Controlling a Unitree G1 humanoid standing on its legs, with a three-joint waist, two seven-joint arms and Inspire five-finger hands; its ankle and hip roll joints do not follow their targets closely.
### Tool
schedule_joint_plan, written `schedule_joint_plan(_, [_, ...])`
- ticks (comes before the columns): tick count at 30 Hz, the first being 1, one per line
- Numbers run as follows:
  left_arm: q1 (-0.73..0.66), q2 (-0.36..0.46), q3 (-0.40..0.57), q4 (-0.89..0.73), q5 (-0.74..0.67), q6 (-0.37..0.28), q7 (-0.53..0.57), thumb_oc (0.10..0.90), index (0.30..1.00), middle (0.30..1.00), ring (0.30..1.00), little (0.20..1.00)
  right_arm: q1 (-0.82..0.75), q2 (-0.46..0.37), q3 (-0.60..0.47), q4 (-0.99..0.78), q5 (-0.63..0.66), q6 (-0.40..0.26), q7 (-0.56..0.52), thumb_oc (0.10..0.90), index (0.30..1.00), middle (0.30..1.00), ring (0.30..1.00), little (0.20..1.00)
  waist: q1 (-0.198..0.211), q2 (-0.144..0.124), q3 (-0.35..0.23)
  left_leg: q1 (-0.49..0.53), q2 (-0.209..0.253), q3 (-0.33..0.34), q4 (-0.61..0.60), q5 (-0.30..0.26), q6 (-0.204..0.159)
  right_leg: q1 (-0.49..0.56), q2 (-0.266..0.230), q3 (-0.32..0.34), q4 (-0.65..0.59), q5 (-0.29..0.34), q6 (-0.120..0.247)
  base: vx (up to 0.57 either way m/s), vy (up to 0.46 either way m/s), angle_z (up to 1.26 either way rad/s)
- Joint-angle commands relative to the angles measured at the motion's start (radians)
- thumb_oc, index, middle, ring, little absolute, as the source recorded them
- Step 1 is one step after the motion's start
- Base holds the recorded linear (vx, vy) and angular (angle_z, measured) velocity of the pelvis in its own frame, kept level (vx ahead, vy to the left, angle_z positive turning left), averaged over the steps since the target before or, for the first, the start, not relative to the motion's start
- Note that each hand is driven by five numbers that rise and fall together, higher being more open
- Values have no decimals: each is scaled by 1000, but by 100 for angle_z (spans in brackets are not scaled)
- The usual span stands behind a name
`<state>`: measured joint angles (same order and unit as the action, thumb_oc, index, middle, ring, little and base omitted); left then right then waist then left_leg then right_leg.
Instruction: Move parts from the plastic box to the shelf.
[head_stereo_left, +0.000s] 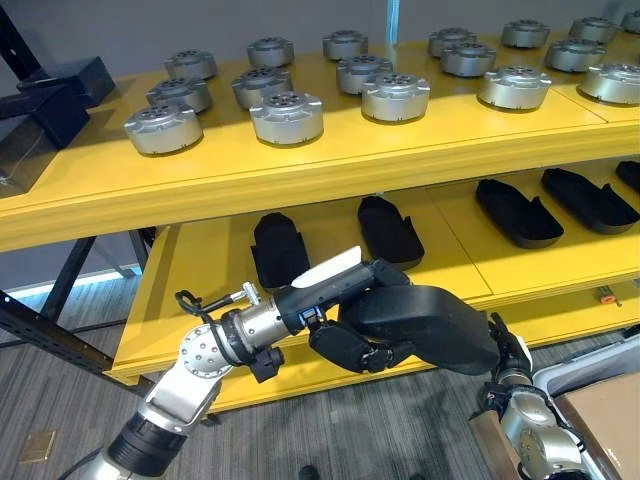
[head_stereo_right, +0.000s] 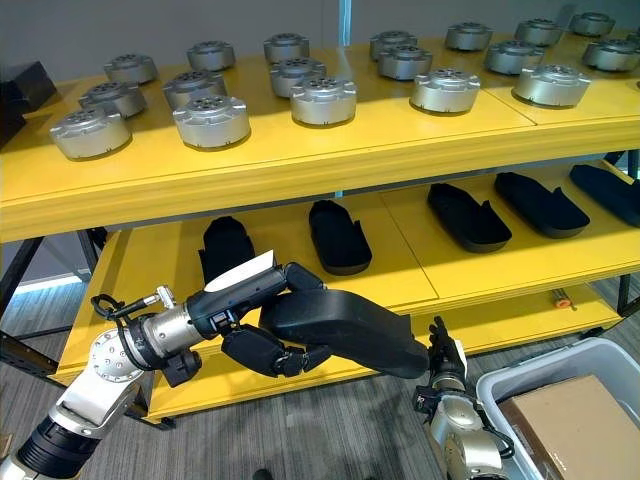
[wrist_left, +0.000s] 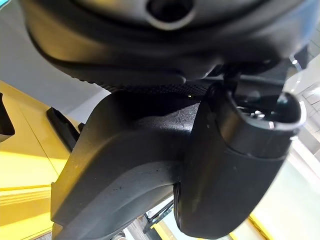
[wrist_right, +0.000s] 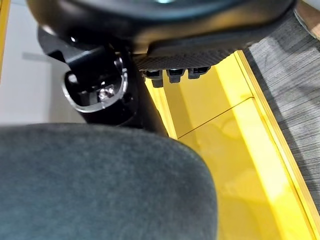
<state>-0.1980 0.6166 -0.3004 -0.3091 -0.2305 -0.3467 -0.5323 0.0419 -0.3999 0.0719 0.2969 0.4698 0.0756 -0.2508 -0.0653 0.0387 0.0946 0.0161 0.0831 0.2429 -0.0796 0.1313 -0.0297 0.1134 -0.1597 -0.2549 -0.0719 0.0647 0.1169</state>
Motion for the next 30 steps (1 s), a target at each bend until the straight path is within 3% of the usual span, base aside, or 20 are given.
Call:
schedule_joint_plan(1, [-97, -93, 52, -82, -100, -49, 64, 400, 300, 300, 300, 300, -125, 65, 98, -265, -57, -75, 63, 900, 1000, 1000, 1000, 1000, -1, -25, -41, 79, -24, -106, -8, -171, 16, -29, 36, 77, 40, -48, 4, 6, -155, -1])
schedule_joint_plan(7, [-37, -80, 96, -105, -111, -54, 63, 400, 300, 300, 300, 300, -115, 68, 107, -253, -38, -56, 44, 900, 1000, 1000, 1000, 1000, 23, -23, -30, 66, -8, -126, -8, -150, 1, -14, 52, 49, 41, -70, -18, 2, -136, 3])
schedule_joint_plan(9, [-8, -81, 118, -112, -127, -82, 43, 400, 300, 300, 300, 300, -85, 71, 81, -260, -16, -65, 10, 900, 1000, 1000, 1000, 1000, 15, -17, -19, 60, 9, -53, -8, -129, -15, -10, 56, 7, 45, -80, -25, -102, -32, 13])
schedule_joint_plan(10, [-16, -79, 115, -102, -139, -104, 24, 400, 300, 300, 300, 300, -64, 66, 63, -270, -18, -79, -24, 900, 1000, 1000, 1000, 1000, -5, -16, -14, 63, 27, 34, -2, -110, -26, -8, 52, -31, 49, -81, -26, -226, 73, 37])
schedule_joint_plan(11, [-35, -79, 99, -90, -142, -119, 28, 400, 300, 300, 300, 300, -58, 58, 45, -275, -10, -84, -70, 900, 1000, 1000, 1000, 1000, -23, -26, -2, 52, 38, 86, 66, -130, -26, -9, 39, -47, 59, -81, -31, -280, 151, 68])
schedule_joint_plan(12, [-35, -86, 90, -96, -118, -125, 58, 400, 300, 300, 300, 300, -86, 55, 33, -234, -32, -110, -87, 900, 1000, 1000, 1000, 1000, -18, -38, 12, 21, 27, 44, 185, -169, -19, -16, 28, -17, 64, -74, -39, -229, 164, 73])
schedule_joint_plan(13, [-32, -88, 89, -98, -109, -128, 66, 400, 300, 300, 300, 300, -95, 53, 33, -222, -34, -119, -92, 900, 1000, 1000, 1000, 1000, -15, -39, 16, 14, 25, 32, 212, -175, -19, -16, 27, -7, 64, -73, -41, -201, 220, 46])
schedule_joint_plan(14, [-17, -91, 96, -102, -86, -141, 86, 400, 300, 300, 300, 300, -121, 49, 25, -190, -14, -132, -103, 900, 1000, 1000, 1000, 1000, -5, -43, 31, 2, 17, -16, 325, -177, -20, -19, 25, 31, 68, -66, -50, -179, 249, 9])
schedule_joint_plan(16, [-1, -96, 117, -110, -79, -145, 83, 400, 300, 300, 300, 300, -138, 48, 7, -164, -6, -129, -113, 900, 1000, 1000, 1000, 1000, 3, -41, 38, 6, 5, -68, 396, -188, -13, -27, 23, 65, 78, -58, -52, -178, 292, -18])
schedule_joint_plan(19, [20, -85, 145, -116, -91, -151, 80, 400, 300, 300, 300, 300, -157, 49, -17, -132, 3, -129, -124, 900, 1000, 1000, 1000, 1000, 9, -29, 38, 47, -30, -124, 321, -235, 17, -59, 19, 118, 105, -44, -35, -138, 299, -29])
schedule_joint_plan(21, [33, -62, 159, -123, -126, -158, 54, 400, 300, 300, 300, 300, -162, 57, -51, -114, 5, -121, -154, 900, 1000, 1000, 1000, 1000, 3, -22, 35, 103, -38, -89, 223, -279, 36, -86, 0, 121, 103, -7, -8, -195, 377, -27])
schedule_joint_plan(23, [29, -57, 160, -128, -149, -158, 26, 400, 300, 300, 300, 300, -163, 59, -79, -99, -2, -115, -175, 900, 1000, 1000, 1000, 1000, 0, -26, 30, 127, -44, -71, 179, -290, 39, -95, -20, 115, 80, 33, 14, -160, 263, -17])
schedule_joint_plan(27, [0, -49, 157, -152, -166, -138, 8, 400, 300, 300, 300, 300, -159, 57, -169, -45, 31, -118, -183, 900, 1000, 1000, 1000, 1000, 9, -44, 25, 129, -101, -82, 158, -323, 60, -138, -95, 106, -15, 176, 72, -179, 246, 11])
schedule_joint_plan(30, [-2, -36, 167, -155, -147, -130, 21, 400, 300, 300, 300, 300, -155, 53, -200, -40, 36, -104, -168, 900, 1000, 1000, 1000, 1000, 13, -49, 32, 131, -114, -76, 145, -326, 74, -177, -113, 96, -15, 198, 86, -138, 151, 9])
